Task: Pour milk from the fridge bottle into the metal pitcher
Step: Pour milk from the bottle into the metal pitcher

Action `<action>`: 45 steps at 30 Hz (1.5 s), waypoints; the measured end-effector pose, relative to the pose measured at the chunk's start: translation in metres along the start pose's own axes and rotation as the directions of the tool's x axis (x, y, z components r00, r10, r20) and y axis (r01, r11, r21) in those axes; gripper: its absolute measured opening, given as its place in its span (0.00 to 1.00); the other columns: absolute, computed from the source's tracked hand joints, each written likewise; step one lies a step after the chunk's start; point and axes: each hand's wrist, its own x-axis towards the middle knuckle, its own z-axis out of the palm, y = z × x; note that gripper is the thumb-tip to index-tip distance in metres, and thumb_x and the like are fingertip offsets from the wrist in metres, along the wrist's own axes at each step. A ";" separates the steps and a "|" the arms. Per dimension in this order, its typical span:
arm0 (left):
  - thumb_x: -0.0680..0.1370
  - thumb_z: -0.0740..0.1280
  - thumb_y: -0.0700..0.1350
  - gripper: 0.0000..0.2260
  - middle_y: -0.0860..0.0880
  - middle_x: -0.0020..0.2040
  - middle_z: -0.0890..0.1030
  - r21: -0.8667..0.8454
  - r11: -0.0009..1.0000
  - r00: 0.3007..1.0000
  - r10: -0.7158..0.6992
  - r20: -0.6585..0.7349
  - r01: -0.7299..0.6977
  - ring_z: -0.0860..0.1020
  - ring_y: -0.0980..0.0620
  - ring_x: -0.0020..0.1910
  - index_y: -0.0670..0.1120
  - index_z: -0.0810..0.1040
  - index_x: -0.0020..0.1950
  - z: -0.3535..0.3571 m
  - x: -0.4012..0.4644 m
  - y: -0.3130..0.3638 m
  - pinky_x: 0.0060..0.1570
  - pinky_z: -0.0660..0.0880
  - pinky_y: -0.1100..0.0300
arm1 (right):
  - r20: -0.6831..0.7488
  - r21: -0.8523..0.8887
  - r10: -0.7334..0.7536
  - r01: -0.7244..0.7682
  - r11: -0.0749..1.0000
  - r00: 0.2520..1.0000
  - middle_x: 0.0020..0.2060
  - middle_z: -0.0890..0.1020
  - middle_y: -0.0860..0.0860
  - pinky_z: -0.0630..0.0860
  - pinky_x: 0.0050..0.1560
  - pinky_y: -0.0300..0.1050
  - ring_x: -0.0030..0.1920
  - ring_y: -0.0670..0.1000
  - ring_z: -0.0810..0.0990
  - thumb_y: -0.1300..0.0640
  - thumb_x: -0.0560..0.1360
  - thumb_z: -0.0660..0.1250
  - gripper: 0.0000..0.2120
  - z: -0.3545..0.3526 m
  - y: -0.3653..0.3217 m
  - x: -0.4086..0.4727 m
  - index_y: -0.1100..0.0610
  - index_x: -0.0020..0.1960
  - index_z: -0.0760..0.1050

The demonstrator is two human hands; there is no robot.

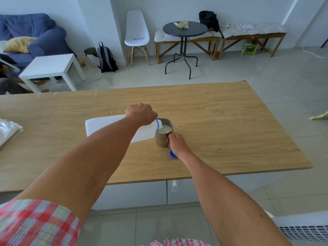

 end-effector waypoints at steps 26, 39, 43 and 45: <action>0.82 0.56 0.52 0.15 0.47 0.40 0.77 0.017 1.000 1.000 0.003 0.011 -0.003 0.73 0.48 0.35 0.46 0.73 0.40 -0.001 0.000 0.001 0.39 0.69 0.55 | 0.003 0.017 0.005 -0.005 1.000 1.000 0.33 0.72 0.51 0.64 0.38 0.47 0.35 0.50 0.67 0.58 0.82 0.53 0.15 0.001 0.002 0.003 0.56 0.38 0.70; 0.83 0.56 0.53 0.16 0.47 0.41 0.77 0.021 1.000 1.000 0.004 0.010 -0.004 0.76 0.46 0.39 0.46 0.73 0.42 -0.001 0.001 0.002 0.41 0.69 0.55 | 0.003 0.027 0.002 -0.002 1.000 1.000 0.31 0.70 0.51 0.63 0.37 0.47 0.34 0.50 0.66 0.59 0.81 0.54 0.14 0.001 0.002 0.003 0.57 0.38 0.69; 0.82 0.57 0.53 0.15 0.47 0.41 0.77 0.018 1.000 1.000 -0.002 0.017 0.002 0.75 0.46 0.39 0.46 0.74 0.42 -0.002 0.001 0.003 0.41 0.70 0.55 | 0.003 0.030 0.004 -0.004 1.000 1.000 0.32 0.71 0.51 0.63 0.37 0.46 0.34 0.50 0.66 0.59 0.82 0.53 0.14 0.001 0.002 0.002 0.57 0.39 0.70; 0.82 0.57 0.53 0.15 0.46 0.41 0.77 0.019 1.000 1.000 -0.006 0.018 0.005 0.73 0.48 0.36 0.46 0.74 0.42 -0.002 0.001 0.003 0.40 0.69 0.55 | 0.001 0.026 0.001 -0.001 1.000 1.000 0.31 0.71 0.51 0.63 0.37 0.47 0.34 0.50 0.66 0.59 0.82 0.53 0.14 0.001 0.001 0.002 0.58 0.39 0.70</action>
